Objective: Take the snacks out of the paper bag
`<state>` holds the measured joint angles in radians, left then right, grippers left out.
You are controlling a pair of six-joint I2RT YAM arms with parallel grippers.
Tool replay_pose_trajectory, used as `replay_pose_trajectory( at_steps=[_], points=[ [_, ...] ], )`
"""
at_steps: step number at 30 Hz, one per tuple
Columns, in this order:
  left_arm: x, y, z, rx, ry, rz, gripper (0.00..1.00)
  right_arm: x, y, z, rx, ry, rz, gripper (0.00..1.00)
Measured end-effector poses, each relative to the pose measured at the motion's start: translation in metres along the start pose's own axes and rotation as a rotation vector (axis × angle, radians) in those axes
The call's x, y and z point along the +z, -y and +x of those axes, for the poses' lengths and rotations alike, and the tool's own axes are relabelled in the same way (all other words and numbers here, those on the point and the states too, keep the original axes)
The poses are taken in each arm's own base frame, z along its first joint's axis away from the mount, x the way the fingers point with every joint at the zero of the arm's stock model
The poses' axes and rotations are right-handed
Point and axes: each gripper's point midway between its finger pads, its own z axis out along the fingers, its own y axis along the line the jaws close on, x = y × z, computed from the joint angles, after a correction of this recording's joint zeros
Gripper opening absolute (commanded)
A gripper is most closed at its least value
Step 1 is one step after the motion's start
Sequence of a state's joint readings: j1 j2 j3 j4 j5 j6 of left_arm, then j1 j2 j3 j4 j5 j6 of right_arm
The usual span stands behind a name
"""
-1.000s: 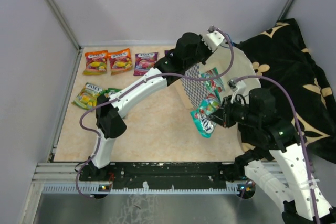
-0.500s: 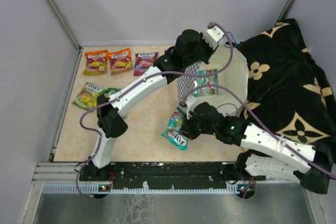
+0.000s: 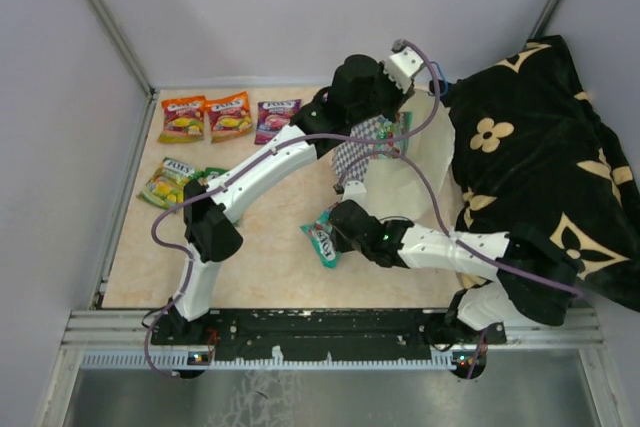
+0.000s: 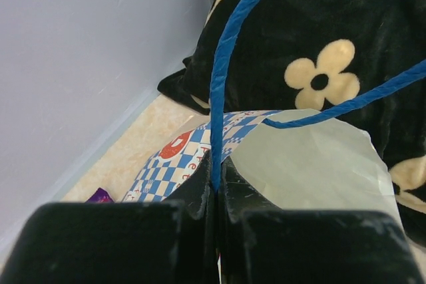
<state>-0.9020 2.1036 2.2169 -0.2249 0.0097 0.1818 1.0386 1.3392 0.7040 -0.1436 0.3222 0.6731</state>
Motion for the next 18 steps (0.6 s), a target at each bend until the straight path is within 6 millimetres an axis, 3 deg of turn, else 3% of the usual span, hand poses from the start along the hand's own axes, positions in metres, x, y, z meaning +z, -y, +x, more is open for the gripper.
replay_pose_trajectory(
  at_steps=[3, 7, 10, 14, 15, 18],
  points=[
    [-0.001, 0.0, 0.001, -0.001, -0.004, 0.003, 0.0, 0.006, -0.004, -0.008, 0.031, 0.019, 0.019, 0.68],
    [-0.003, 0.0, 0.001, 0.001, -0.005, 0.002, 0.0, -0.002, -0.015, -0.027, 0.031, 0.082, -0.029, 0.94],
    [-0.004, 0.001, 0.0, -0.001, -0.005, 0.01, 0.0, -0.034, -0.025, -0.055, 0.004, 0.167, -0.115, 0.99],
    [-0.004, 0.004, 0.001, -0.012, -0.005, 0.035, 0.0, -0.112, -0.033, -0.096, -0.028, 0.347, -0.289, 0.99],
    [-0.005, 0.005, 0.001, -0.014, -0.007, 0.04, 0.0, -0.134, -0.032, -0.103, -0.042, 0.39, -0.33, 0.99],
    [-0.008, 0.005, -0.002, -0.018, -0.007, 0.045, 0.0, -0.178, -0.026, -0.106, -0.096, 0.435, -0.401, 0.99]
  ],
)
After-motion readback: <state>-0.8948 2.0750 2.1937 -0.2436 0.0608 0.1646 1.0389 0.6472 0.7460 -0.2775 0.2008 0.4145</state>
